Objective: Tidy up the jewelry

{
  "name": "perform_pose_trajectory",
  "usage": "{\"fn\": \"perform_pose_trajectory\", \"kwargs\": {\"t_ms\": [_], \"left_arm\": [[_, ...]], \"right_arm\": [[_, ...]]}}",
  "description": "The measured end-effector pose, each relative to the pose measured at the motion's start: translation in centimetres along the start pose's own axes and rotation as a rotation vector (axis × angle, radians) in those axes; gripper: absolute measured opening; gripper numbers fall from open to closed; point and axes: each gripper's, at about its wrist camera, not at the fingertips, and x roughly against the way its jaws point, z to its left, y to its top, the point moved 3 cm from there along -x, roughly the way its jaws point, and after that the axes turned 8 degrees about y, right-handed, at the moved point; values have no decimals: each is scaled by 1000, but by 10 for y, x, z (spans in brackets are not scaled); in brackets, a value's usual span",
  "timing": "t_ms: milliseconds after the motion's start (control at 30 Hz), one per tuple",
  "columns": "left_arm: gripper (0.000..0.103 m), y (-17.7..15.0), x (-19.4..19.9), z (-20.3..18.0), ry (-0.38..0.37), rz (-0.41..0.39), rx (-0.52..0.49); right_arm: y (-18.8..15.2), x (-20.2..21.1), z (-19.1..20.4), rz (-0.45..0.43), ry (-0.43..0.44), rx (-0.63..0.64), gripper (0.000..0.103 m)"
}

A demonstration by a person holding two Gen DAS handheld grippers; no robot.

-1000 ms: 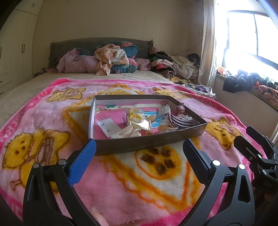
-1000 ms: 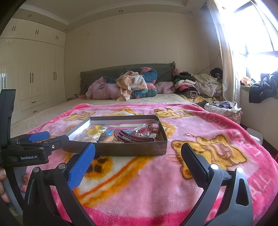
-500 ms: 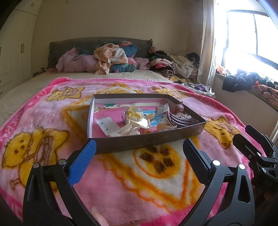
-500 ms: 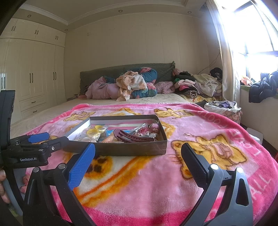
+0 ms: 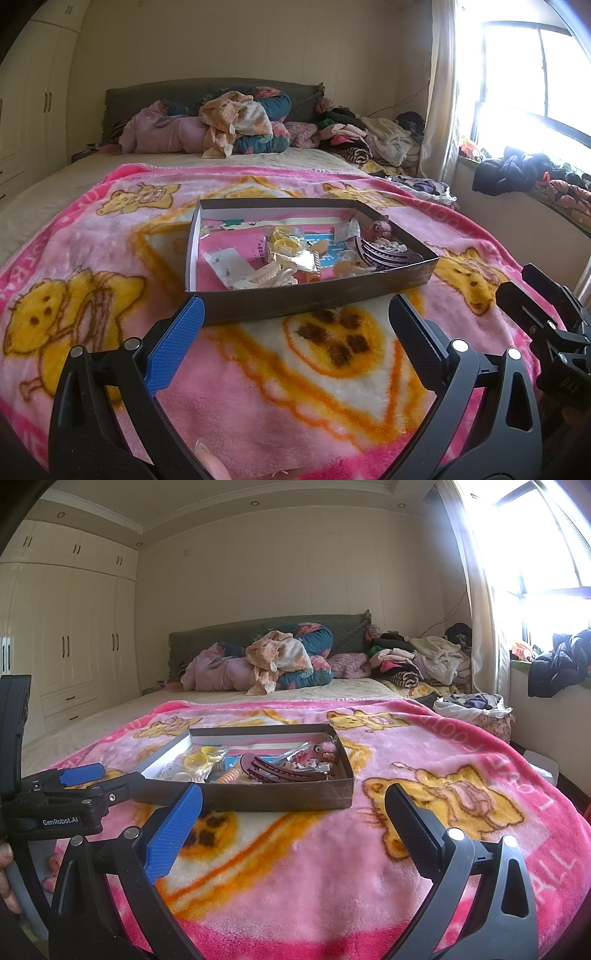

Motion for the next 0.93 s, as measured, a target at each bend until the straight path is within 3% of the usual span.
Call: {"fn": "perform_pose_trajectory", "kwargs": {"t_ms": [333, 700, 800, 900, 933], "left_arm": [[91, -3, -3, 5, 2, 20, 16], [91, 1, -16, 27, 53, 51, 79], [91, 8, -32, 49, 102, 85, 112], [91, 19, -52, 82, 206, 114, 139], [91, 23, -60, 94, 243, 120, 147]], "right_arm": [[0, 0, -1, 0, 1, 0, 97], [-1, -2, -13, 17, -12, -49, 97], [3, -9, -34, 35, -43, -112, 97], [11, -20, -73, 68, -152, -183, 97], [11, -20, -73, 68, -152, -183, 97]]}}
